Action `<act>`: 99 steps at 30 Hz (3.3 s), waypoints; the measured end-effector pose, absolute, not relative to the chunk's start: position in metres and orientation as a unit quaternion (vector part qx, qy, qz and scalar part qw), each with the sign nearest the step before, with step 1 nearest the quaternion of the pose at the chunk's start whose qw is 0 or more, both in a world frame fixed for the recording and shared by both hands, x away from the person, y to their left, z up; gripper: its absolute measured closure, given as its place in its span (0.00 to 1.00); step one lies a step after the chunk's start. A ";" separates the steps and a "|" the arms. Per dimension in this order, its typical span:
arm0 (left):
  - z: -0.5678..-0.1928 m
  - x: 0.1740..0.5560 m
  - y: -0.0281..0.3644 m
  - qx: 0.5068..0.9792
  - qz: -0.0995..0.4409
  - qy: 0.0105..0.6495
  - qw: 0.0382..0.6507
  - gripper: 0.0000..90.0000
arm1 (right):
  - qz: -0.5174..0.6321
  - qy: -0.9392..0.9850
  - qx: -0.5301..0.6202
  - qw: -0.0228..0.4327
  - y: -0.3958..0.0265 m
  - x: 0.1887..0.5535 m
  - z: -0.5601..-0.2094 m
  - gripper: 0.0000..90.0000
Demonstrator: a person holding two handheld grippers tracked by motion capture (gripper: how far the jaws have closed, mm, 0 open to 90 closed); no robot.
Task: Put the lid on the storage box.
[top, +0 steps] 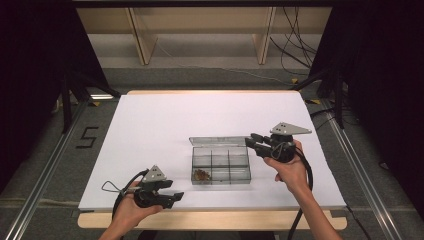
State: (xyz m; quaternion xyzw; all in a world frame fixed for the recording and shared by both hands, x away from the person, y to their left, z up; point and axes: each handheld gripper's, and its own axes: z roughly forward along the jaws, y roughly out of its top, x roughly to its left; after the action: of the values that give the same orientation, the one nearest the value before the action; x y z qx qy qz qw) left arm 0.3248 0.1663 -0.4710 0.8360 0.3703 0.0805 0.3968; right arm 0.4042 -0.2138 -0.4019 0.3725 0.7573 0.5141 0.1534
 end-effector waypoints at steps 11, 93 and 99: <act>-0.470 0.324 0.166 0.836 0.087 0.374 0.393 0.36 | 0.509 0.762 0.372 0.149 -0.216 0.390 -0.409 0.75; -0.474 0.313 0.169 0.840 0.086 0.369 0.387 0.34 | 0.468 0.794 0.384 0.052 -0.225 0.351 -0.465 0.90; -0.475 0.314 0.168 0.837 0.085 0.372 0.392 0.34 | 0.471 0.790 0.390 0.041 -0.225 0.350 -0.465 0.90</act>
State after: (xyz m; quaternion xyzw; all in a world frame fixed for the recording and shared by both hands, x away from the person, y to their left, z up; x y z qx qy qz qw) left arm 0.3136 0.1684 -0.4754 0.8371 0.3716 0.0848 0.3924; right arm 0.3501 -0.2251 -0.4653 0.3900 0.7902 0.4710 0.0409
